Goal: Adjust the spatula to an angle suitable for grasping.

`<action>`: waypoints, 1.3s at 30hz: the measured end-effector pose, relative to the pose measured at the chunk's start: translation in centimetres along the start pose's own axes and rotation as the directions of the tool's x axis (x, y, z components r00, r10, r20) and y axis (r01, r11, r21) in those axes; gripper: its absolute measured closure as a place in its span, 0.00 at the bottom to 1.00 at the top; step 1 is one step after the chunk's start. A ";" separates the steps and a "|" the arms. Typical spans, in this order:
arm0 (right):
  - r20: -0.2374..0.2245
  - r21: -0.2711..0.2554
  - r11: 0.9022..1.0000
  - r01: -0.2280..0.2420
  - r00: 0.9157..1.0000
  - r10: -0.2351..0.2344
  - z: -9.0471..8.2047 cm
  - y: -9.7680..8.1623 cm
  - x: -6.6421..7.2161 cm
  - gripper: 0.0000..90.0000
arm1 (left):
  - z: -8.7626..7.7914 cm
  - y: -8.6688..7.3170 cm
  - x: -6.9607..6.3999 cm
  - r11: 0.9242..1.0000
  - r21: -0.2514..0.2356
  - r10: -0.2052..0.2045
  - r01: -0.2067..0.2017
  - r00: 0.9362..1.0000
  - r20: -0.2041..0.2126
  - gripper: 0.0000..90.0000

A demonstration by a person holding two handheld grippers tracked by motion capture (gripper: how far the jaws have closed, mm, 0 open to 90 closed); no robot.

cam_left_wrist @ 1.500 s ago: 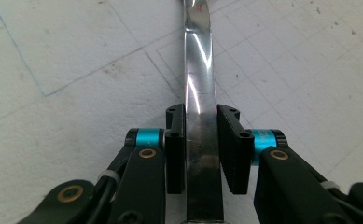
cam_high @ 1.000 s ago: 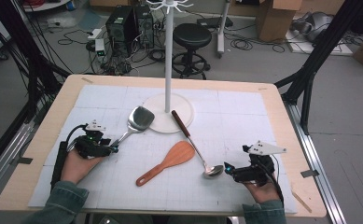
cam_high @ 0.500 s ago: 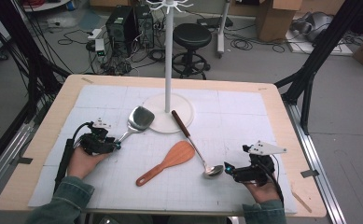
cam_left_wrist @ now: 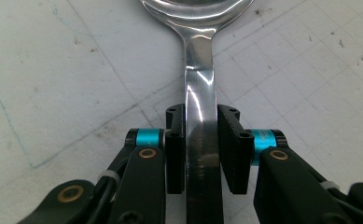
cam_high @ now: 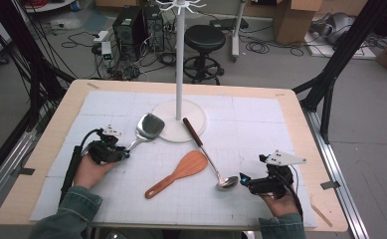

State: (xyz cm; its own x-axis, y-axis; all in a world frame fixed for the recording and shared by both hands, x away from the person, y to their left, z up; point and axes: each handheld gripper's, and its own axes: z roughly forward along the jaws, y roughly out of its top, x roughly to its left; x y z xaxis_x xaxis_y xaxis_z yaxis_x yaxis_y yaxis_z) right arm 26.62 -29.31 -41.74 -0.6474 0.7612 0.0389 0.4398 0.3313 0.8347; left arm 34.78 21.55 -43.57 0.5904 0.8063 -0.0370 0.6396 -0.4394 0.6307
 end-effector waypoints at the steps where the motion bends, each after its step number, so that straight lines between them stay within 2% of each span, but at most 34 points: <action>1: 0.000 0.000 1.000 0.000 1.000 0.000 0.0 0.0 0.0 0.01 | 0.0 0.0 0.0 1.000 0.001 0.000 0.000 1.000 -0.003 0.82; 6: 0.000 -0.001 1.000 -0.001 1.000 0.001 0.0 0.0 0.0 0.01 | -0.2 -0.1 -0.1 1.000 0.011 0.020 -0.020 1.000 -0.002 0.82; 13: 0.002 -0.001 1.000 -0.004 1.000 0.004 0.0 0.0 0.0 0.01 | -0.6 -0.1 -0.2 1.000 -0.009 0.026 -0.026 1.000 0.008 0.82; 17: 0.000 0.002 1.000 -0.005 1.000 0.005 0.1 0.0 0.1 0.01 | -0.4 -0.1 -0.2 0.999 0.008 0.037 -0.037 0.999 0.009 0.82; 26: -0.002 0.000 1.000 -0.005 1.000 0.005 0.0 0.0 0.0 0.01 | 0.0 0.0 -0.1 0.999 0.005 0.032 -0.032 0.999 0.011 0.81; 29: -0.003 0.000 1.000 -0.005 1.000 0.005 0.0 0.0 0.1 0.01 | 0.3 0.2 -0.3 1.000 -0.004 0.031 -0.031 1.000 0.002 0.75; 37: -0.005 -0.001 1.000 -0.002 1.000 0.002 0.1 0.0 0.1 0.01 | 0.8 0.6 -0.3 1.000 -0.019 0.012 -0.012 1.000 -0.007 0.76; 39: -0.005 -0.001 1.000 0.000 1.000 0.000 0.1 0.0 0.1 0.00 | 0.8 0.6 -0.3 1.000 -0.019 0.021 -0.021 1.000 -0.001 0.79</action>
State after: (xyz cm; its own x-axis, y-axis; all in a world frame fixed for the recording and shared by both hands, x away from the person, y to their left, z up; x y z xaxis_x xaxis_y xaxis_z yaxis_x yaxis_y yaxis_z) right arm 26.65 -29.15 -41.76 -0.6505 0.7584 0.0412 0.4387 0.3309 0.8355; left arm 35.37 20.69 -43.80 0.6033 0.7972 -0.0234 0.6179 -0.4486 0.6457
